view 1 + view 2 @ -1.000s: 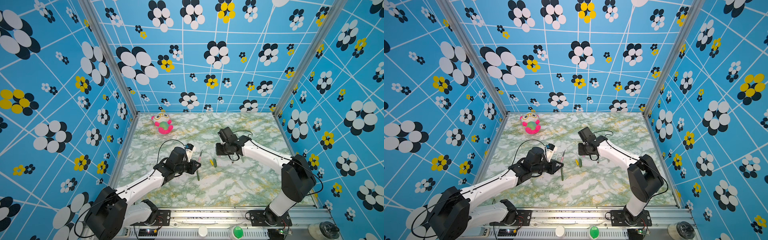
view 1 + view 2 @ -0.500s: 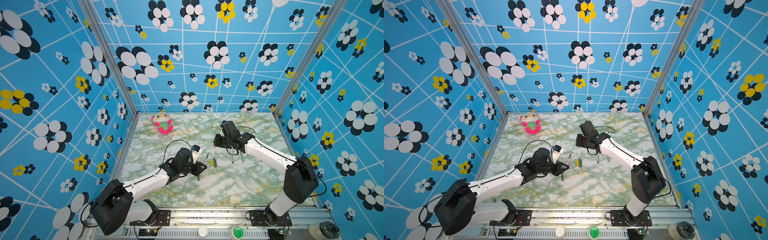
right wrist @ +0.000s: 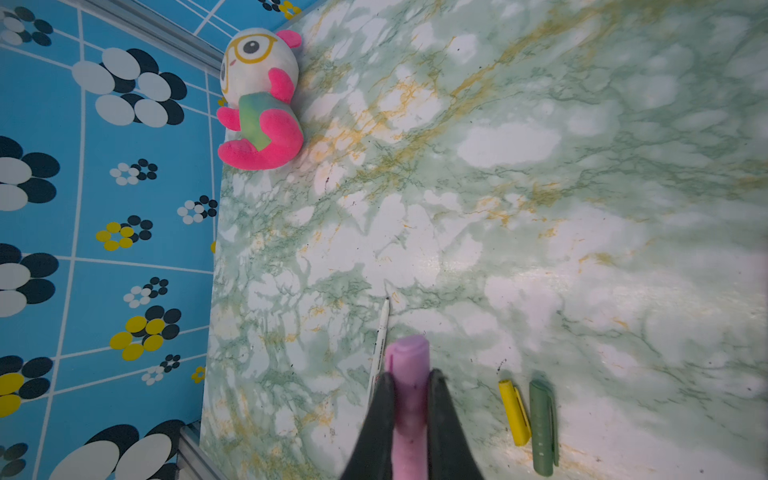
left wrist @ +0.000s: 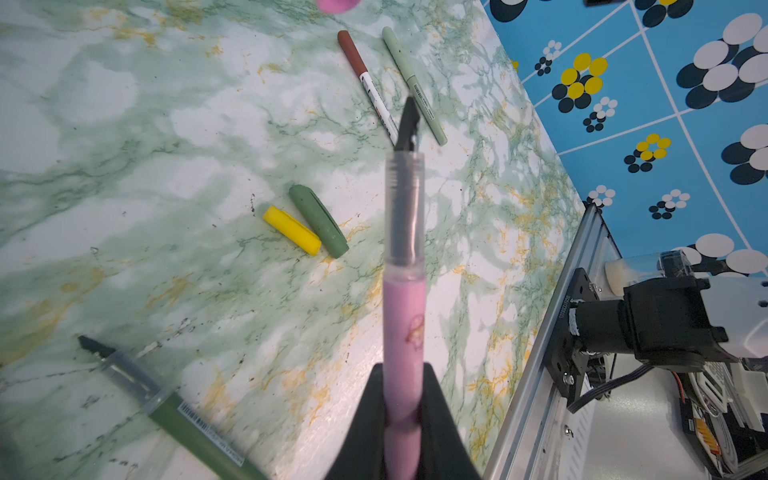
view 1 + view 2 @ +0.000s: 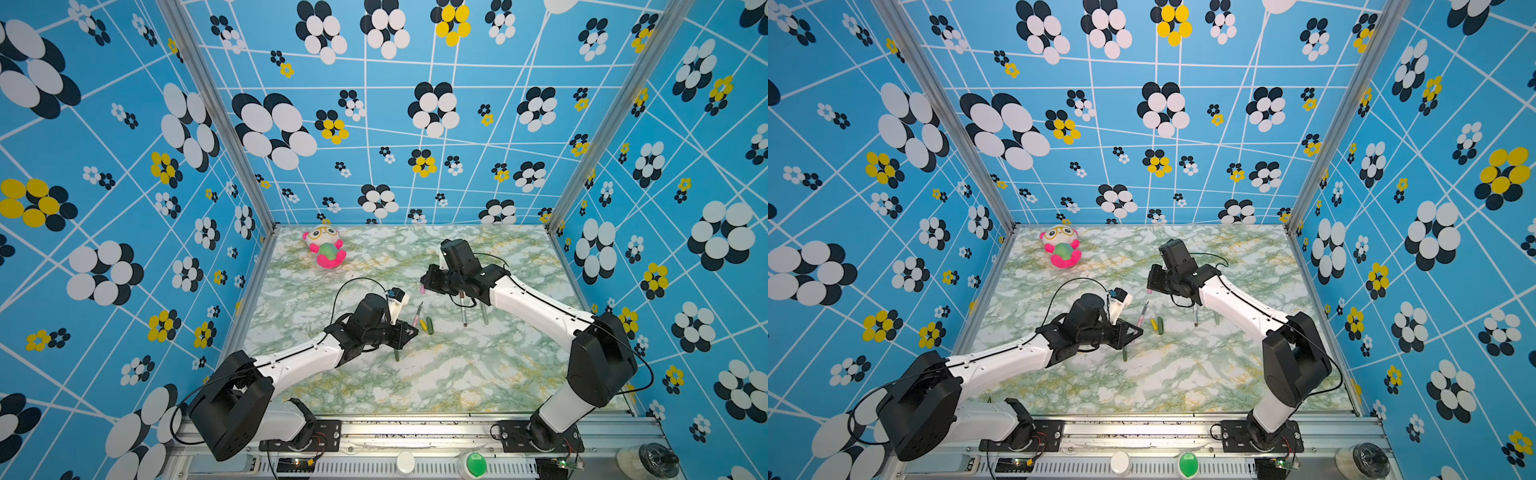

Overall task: Insert the pens into the pen caps
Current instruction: 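Lift the pink cap and carry it above the pink pen tip with the right gripper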

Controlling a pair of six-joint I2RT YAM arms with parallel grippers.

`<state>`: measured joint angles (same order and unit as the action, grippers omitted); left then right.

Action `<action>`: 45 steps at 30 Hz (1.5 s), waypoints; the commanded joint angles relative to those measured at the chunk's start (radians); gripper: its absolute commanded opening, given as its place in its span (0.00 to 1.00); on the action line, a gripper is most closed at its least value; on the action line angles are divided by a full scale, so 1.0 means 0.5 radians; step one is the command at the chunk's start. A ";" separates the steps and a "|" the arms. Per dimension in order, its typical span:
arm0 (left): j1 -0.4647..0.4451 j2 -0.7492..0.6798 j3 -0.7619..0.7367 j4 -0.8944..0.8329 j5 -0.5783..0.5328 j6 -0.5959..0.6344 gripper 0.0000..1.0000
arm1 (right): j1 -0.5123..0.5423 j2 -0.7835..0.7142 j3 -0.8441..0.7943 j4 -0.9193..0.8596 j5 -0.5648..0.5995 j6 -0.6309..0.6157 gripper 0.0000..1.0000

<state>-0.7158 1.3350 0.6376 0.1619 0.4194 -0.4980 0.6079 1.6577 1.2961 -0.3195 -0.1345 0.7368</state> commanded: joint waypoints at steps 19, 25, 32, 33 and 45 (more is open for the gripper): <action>-0.013 0.018 0.035 0.060 -0.151 -0.042 0.00 | -0.001 -0.098 -0.083 0.081 -0.099 0.091 0.09; -0.013 0.026 0.039 0.072 -0.149 -0.051 0.00 | 0.001 -0.093 -0.112 0.101 -0.108 0.109 0.09; -0.011 0.033 0.037 0.077 -0.158 -0.056 0.00 | 0.017 -0.078 -0.105 0.121 -0.131 0.124 0.09; -0.010 0.035 0.035 0.080 -0.158 -0.053 0.00 | 0.020 -0.073 -0.100 0.124 -0.136 0.128 0.09; -0.006 0.019 0.014 0.099 -0.210 -0.070 0.00 | 0.054 -0.091 -0.110 0.142 -0.146 0.155 0.09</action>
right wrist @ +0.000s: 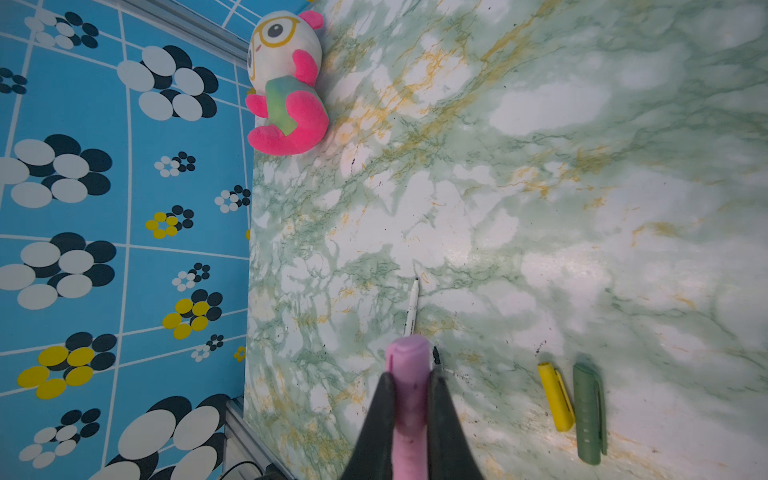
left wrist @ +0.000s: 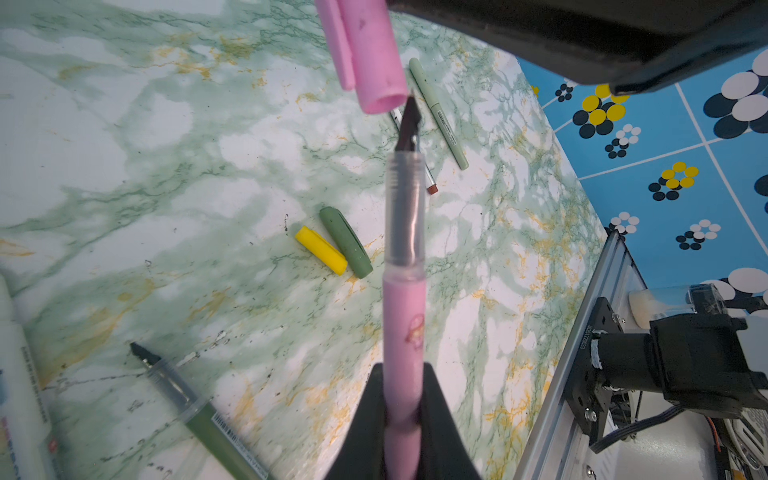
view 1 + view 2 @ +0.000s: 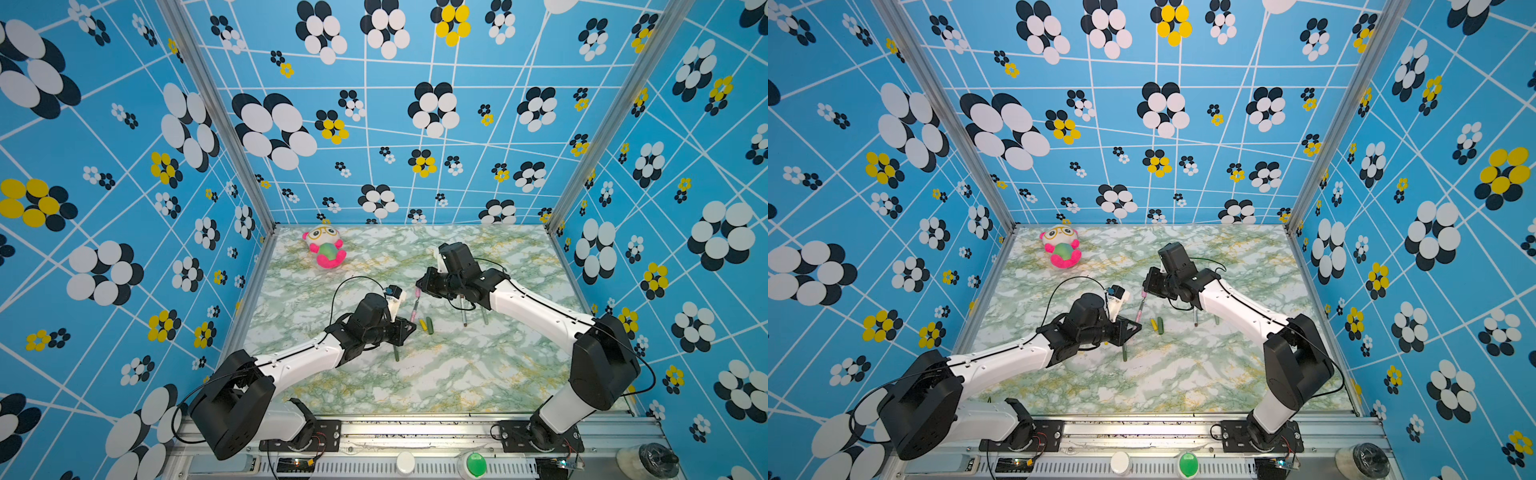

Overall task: Insert the pens into the pen caps
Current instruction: 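Lift the pink cap and carry it above the pink pen tip with the right gripper, then align the pink cap over the pen nib with the right gripper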

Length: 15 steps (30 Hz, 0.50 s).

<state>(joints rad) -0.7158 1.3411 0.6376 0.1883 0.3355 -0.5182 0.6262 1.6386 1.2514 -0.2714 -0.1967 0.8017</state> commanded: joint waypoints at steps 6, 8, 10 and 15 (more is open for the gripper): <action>0.002 -0.016 0.006 0.054 -0.078 -0.037 0.00 | 0.036 -0.064 -0.022 0.049 -0.022 0.035 0.09; 0.002 -0.025 0.001 0.056 -0.092 -0.041 0.00 | 0.042 -0.068 -0.024 0.052 -0.018 0.034 0.09; 0.006 -0.034 -0.002 0.062 -0.100 -0.044 0.00 | 0.042 -0.073 -0.025 0.051 -0.013 0.035 0.09; 0.008 -0.033 -0.005 0.048 -0.065 -0.039 0.00 | 0.041 -0.087 -0.016 0.022 0.050 0.006 0.09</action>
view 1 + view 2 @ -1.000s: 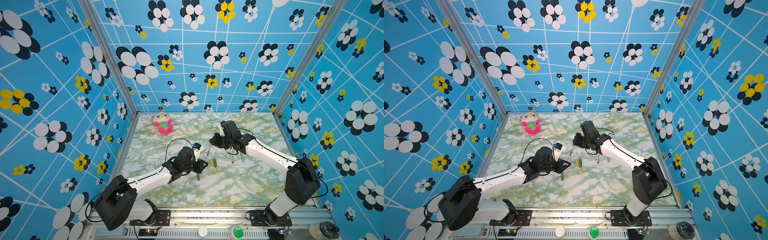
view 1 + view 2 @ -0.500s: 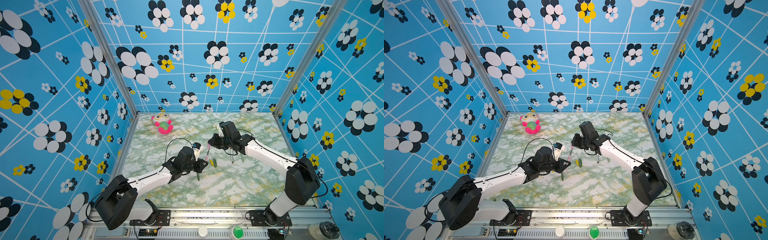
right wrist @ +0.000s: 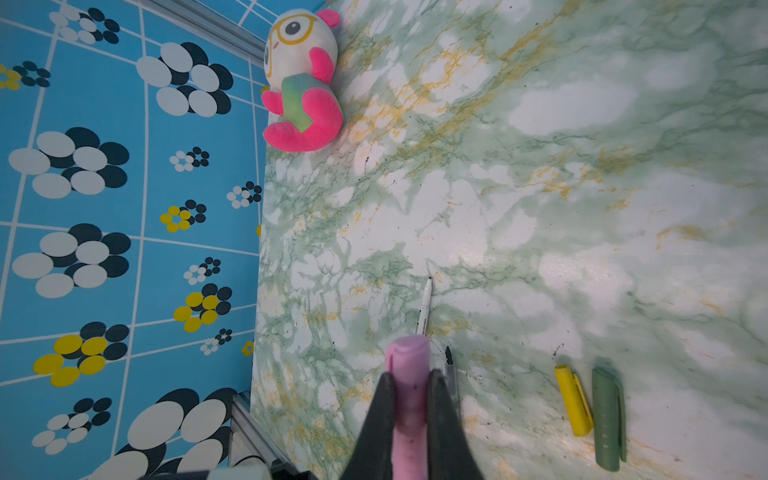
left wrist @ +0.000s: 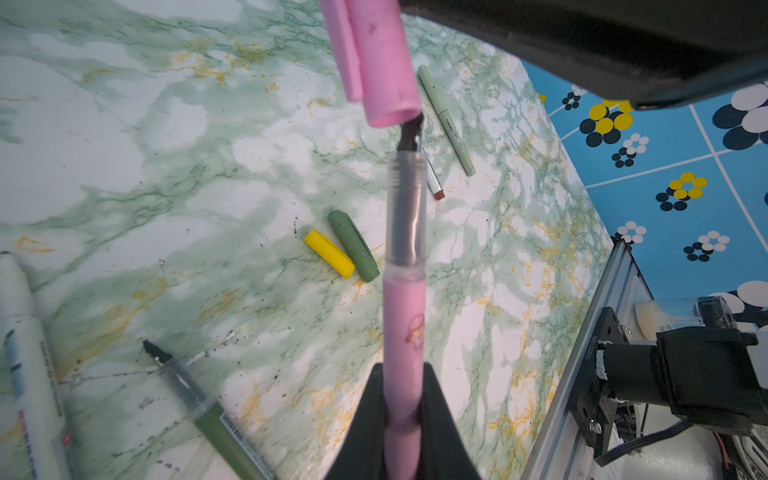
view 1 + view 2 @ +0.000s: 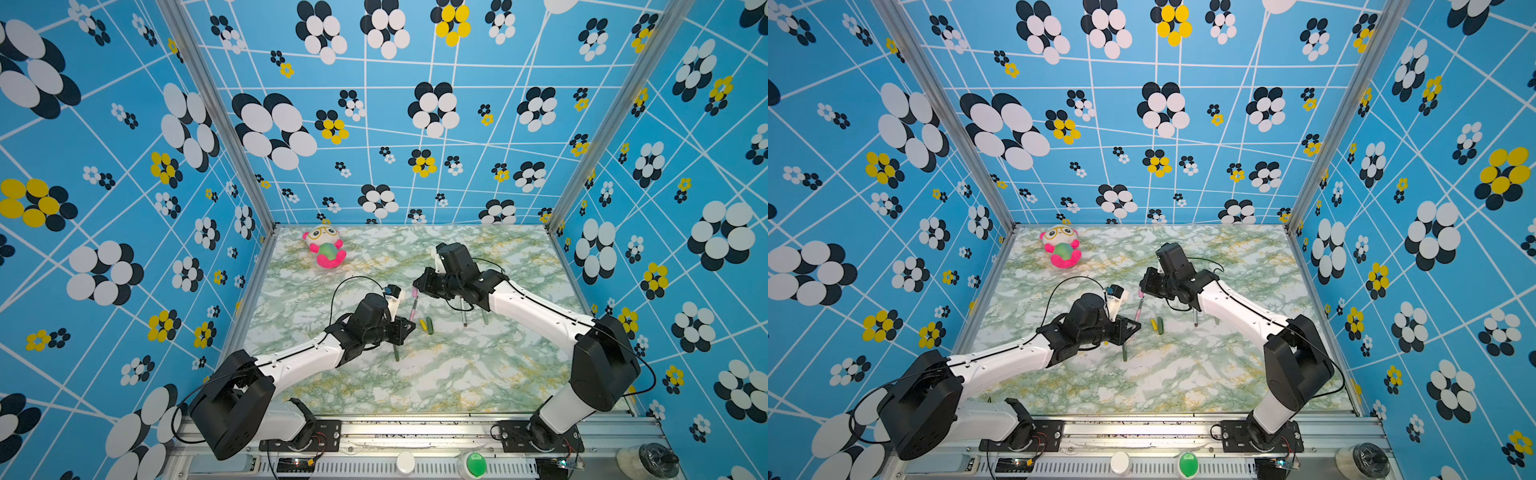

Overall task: Insert the pens into the pen caps
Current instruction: 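Align the pink cap over the pen nib with the right gripper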

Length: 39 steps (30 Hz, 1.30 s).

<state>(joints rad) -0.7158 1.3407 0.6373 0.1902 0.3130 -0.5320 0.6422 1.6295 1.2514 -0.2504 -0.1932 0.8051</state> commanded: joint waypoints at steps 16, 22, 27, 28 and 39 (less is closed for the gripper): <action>0.008 -0.086 -0.012 0.015 0.003 0.003 0.00 | -0.033 -0.053 0.041 -0.089 0.116 -0.082 0.09; 0.010 -0.082 -0.012 0.008 -0.009 0.003 0.00 | -0.033 -0.067 0.040 -0.090 0.103 -0.076 0.09; 0.009 -0.065 -0.011 0.017 -0.001 0.004 0.00 | -0.034 -0.078 0.042 -0.085 0.089 -0.063 0.09; 0.008 -0.060 -0.007 0.018 0.003 0.005 0.00 | -0.033 -0.078 0.044 -0.084 0.085 -0.061 0.09; 0.008 -0.025 -0.019 0.028 0.010 0.010 0.00 | -0.033 -0.102 0.072 -0.066 0.051 -0.036 0.09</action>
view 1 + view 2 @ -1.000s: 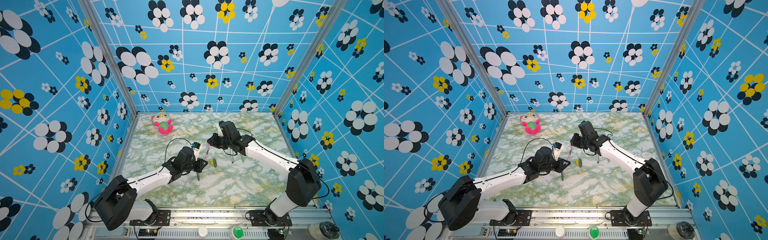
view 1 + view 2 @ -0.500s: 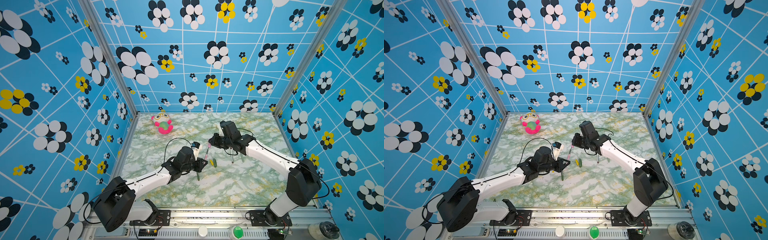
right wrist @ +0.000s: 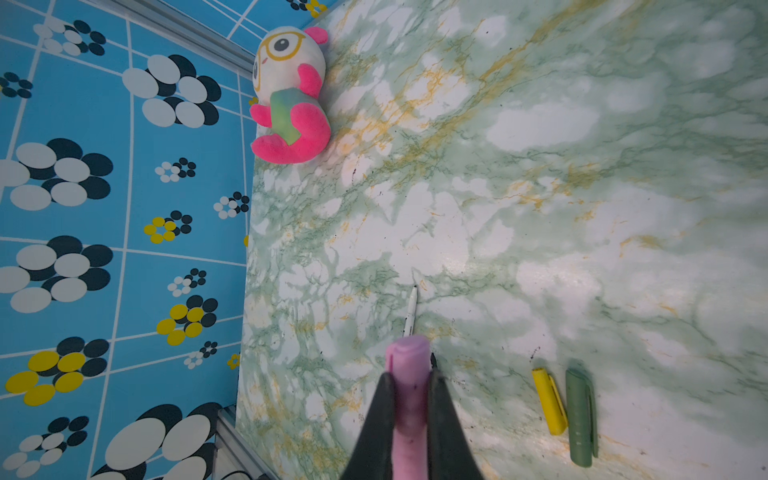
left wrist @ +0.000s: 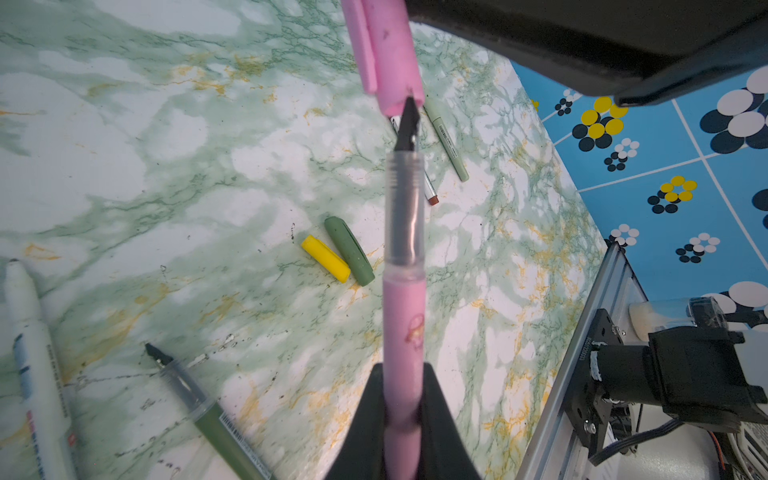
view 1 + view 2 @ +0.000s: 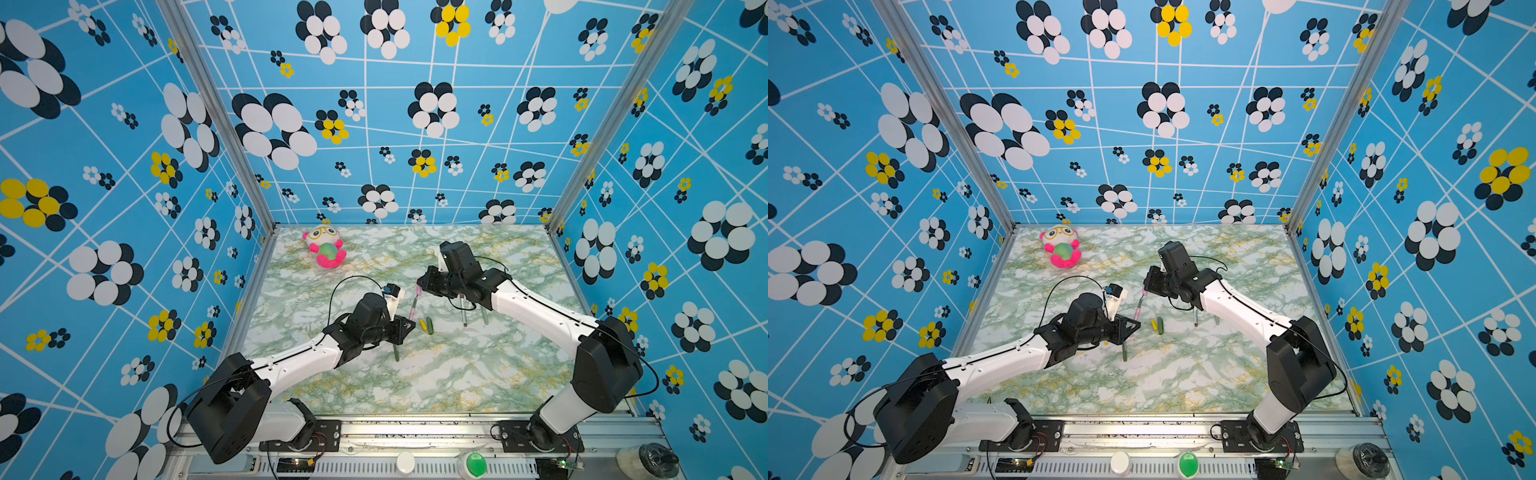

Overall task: Insert the pens into the pen caps
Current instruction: 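Align the pink cap over the pen nib with the right gripper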

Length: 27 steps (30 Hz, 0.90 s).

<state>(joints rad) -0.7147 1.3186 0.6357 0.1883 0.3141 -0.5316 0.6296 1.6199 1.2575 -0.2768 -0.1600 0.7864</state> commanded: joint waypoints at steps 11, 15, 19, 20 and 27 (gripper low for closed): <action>0.006 0.035 -0.008 0.039 0.007 0.008 0.00 | -0.008 -0.094 0.047 -0.007 -0.030 0.010 0.10; 0.007 0.038 -0.007 0.046 0.007 0.004 0.00 | -0.005 -0.079 0.041 0.012 -0.057 0.025 0.10; 0.006 0.034 -0.007 0.043 0.001 0.004 0.00 | 0.003 -0.063 0.028 0.025 -0.063 0.029 0.10; 0.007 0.032 -0.007 0.042 -0.002 0.002 0.00 | 0.001 -0.064 0.024 0.027 -0.064 0.029 0.09; 0.008 0.029 -0.010 0.044 -0.004 0.003 0.00 | 0.005 -0.056 -0.021 0.050 -0.061 0.041 0.10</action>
<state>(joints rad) -0.7147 1.3277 0.6357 0.1886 0.3138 -0.5320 0.6281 1.5978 1.2572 -0.2749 -0.1791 0.7982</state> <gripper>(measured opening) 0.140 0.125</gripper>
